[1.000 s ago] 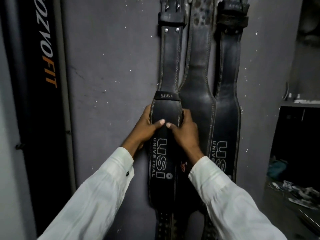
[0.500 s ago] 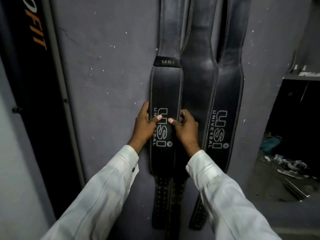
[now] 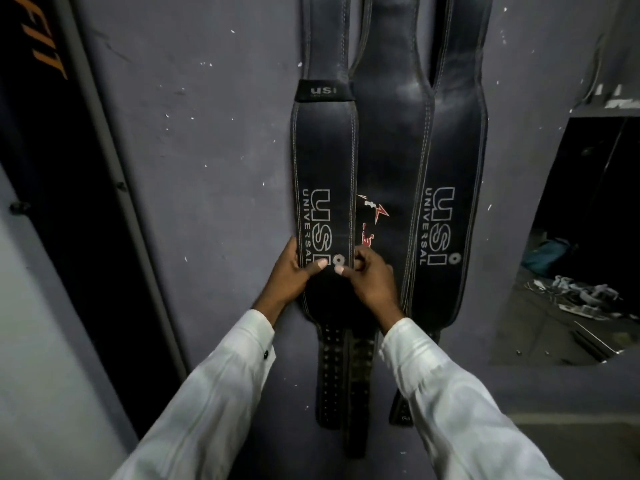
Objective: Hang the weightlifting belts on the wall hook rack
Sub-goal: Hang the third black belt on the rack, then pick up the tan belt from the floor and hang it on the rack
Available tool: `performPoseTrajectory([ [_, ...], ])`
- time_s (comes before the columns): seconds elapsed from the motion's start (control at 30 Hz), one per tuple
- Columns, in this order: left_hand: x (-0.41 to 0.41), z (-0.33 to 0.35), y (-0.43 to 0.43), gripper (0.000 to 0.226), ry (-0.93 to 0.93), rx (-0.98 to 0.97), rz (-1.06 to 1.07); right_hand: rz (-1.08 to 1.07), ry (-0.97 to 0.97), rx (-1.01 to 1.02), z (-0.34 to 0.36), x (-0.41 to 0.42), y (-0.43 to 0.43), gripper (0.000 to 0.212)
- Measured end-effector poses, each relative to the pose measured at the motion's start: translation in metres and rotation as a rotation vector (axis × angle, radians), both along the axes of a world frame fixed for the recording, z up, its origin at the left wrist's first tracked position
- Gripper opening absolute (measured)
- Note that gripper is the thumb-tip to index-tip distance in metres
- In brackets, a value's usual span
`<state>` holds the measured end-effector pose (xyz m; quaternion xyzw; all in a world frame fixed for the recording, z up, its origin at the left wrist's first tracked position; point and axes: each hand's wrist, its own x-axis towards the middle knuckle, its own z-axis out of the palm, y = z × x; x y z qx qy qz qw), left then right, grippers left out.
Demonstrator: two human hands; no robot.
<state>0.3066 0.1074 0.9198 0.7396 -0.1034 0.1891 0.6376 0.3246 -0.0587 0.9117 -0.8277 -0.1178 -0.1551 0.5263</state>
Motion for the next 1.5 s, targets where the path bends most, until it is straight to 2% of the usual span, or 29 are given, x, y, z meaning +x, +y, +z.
performPoseTrajectory([
  [0.07,0.0,-0.015,0.002,0.052,0.019,0.014,0.011,-0.014,0.04,-0.044,-0.019,-0.003,0.0,0.02],
  [0.2,-0.004,-0.016,-0.005,0.043,0.027,0.031,0.114,-0.129,0.002,-0.055,-0.026,-0.007,0.003,0.034],
  [0.37,-0.045,-0.057,-0.016,0.036,0.287,0.069,0.316,-0.132,0.163,0.043,-0.057,-0.036,0.002,0.017],
  [0.43,-0.066,-0.078,-0.019,0.043,0.388,-0.003,0.371,-0.112,0.232,0.091,-0.078,-0.058,0.002,0.029],
  [0.53,-0.095,-0.109,-0.024,0.045,0.497,-0.099,0.344,-0.083,0.324,0.177,-0.106,-0.105,0.002,0.027],
  [0.57,-0.104,-0.12,-0.027,0.04,0.521,-0.116,0.336,-0.072,0.342,0.213,-0.116,-0.121,0.001,0.023],
  [0.63,-0.137,-0.145,-0.036,0.011,0.583,-0.165,0.237,-0.068,0.43,0.296,-0.148,-0.156,-0.004,0.018],
  [0.67,-0.153,-0.156,-0.043,0.006,0.616,-0.214,0.178,-0.064,0.475,0.345,-0.163,-0.174,-0.007,0.017],
  [0.77,-0.196,-0.197,-0.062,0.018,0.752,-0.371,0.116,-0.062,0.619,0.436,-0.212,-0.223,-0.018,0.018],
  [0.97,-0.292,-0.323,-0.104,0.013,1.027,-0.481,0.134,-0.103,0.857,0.361,-0.31,-0.311,-0.057,0.016],
  [1.07,-0.335,-0.381,-0.132,0.026,1.166,-0.521,0.12,-0.137,1.006,0.376,-0.37,-0.36,-0.088,0.015],
  [1.13,-0.365,-0.422,-0.145,0.029,1.245,-0.501,0.075,-0.184,1.097,0.388,-0.42,-0.393,-0.115,0.019],
  [1.2,-0.4,-0.471,-0.159,0.022,1.297,-0.459,0.018,-0.214,1.2,0.41,-0.465,-0.428,-0.145,0.019],
  [1.3,-0.451,-0.553,-0.191,0.014,1.41,-0.344,0.022,-0.291,1.314,0.432,-0.53,-0.48,-0.192,0.018],
  [1.37,-0.48,-0.603,-0.217,0.014,1.502,-0.337,0.031,-0.355,1.365,0.419,-0.57,-0.513,-0.219,0.013],
  [1.43,-0.503,-0.648,-0.243,0.01,1.585,-0.308,0.0,-0.428,1.421,0.348,-0.613,-0.544,-0.247,0.014],
  [1.5,-0.524,-0.697,-0.267,0.009,1.648,-0.266,-0.042,-0.407,1.484,0.204,-0.664,-0.572,-0.274,0.016],
])
